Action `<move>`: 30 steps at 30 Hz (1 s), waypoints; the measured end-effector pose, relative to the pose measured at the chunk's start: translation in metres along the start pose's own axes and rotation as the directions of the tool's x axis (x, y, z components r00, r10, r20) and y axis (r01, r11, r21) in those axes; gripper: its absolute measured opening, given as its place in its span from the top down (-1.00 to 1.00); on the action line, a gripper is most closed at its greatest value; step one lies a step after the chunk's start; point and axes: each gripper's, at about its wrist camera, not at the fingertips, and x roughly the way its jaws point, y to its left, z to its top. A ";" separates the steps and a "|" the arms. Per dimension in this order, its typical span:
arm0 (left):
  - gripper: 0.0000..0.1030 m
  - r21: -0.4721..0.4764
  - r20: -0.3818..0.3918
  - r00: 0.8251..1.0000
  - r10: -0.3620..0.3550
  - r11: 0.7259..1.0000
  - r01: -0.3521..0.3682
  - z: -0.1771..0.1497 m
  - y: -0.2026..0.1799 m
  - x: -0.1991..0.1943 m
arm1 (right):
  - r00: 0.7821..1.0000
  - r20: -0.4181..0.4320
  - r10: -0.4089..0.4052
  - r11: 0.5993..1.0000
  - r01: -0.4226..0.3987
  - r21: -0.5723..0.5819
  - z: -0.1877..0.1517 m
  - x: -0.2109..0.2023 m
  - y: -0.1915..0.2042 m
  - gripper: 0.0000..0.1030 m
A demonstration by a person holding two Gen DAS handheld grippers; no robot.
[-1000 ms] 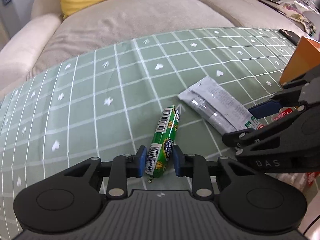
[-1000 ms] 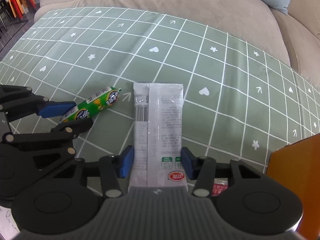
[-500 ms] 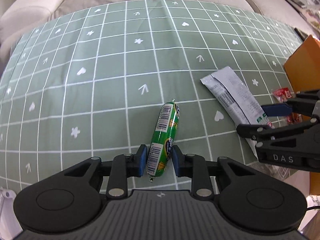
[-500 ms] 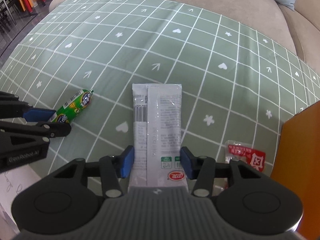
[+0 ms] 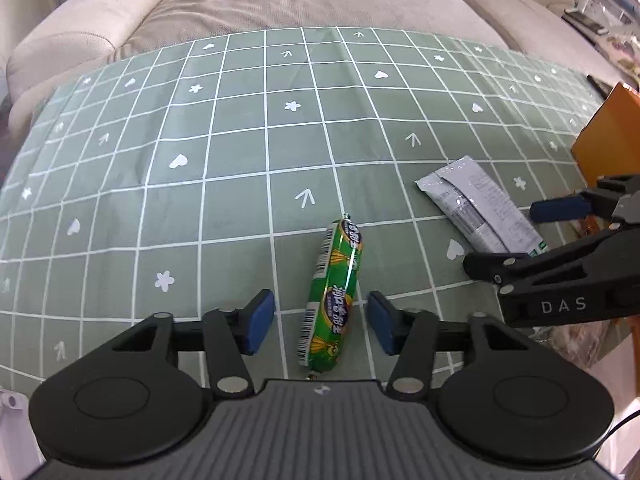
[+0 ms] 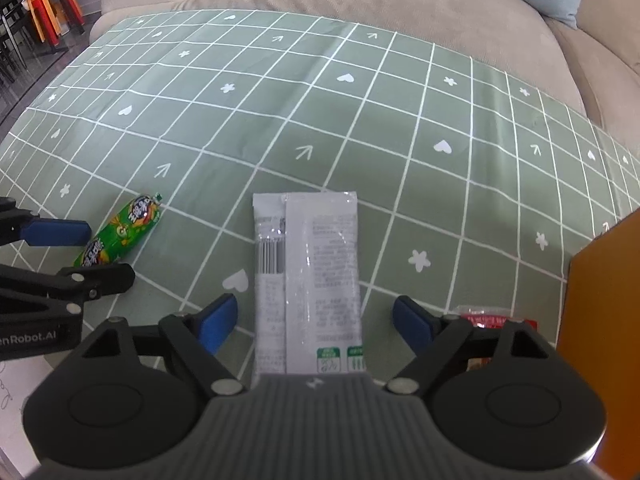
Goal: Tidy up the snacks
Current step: 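Grasp the green candy roll with the left tool while the right tool grasps the white wrapped bar, then lift and carry both held items over the orange box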
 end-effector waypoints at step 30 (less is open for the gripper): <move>0.52 -0.082 -0.049 0.999 0.011 0.997 -0.015 0.002 -0.022 -0.067 | 0.999 -0.020 0.035 0.998 -0.036 -0.056 0.008 -0.093 0.004 0.12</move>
